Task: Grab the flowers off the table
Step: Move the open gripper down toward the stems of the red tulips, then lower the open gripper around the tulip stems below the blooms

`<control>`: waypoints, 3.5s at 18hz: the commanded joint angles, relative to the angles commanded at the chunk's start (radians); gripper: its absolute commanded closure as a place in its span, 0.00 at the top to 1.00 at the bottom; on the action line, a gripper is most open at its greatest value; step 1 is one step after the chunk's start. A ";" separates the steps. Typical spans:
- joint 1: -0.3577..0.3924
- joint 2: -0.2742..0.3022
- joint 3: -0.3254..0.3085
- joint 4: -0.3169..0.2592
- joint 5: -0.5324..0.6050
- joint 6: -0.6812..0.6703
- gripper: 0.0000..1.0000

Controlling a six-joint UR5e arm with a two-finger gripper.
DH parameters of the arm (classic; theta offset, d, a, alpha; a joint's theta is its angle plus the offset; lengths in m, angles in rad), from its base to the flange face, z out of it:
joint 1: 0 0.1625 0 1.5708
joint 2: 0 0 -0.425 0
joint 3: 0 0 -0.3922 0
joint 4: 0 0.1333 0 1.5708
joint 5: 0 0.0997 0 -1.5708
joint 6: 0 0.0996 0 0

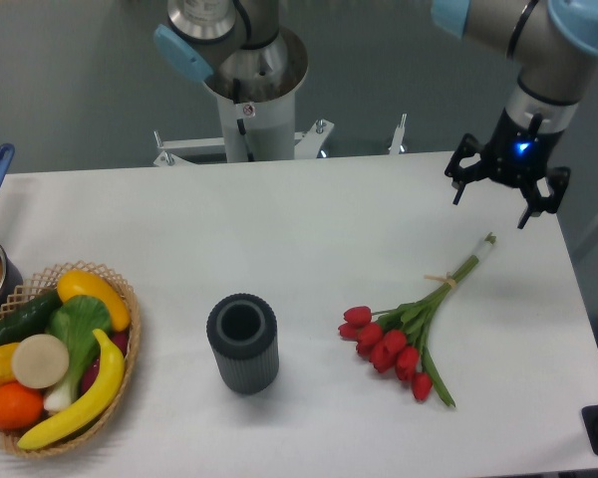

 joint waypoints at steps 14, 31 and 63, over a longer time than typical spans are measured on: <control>-0.066 -0.132 -0.015 0.094 0.032 0.040 1.00; -0.137 -0.242 -0.051 0.264 0.034 0.035 1.00; -0.164 -0.272 -0.110 0.315 0.035 0.032 1.00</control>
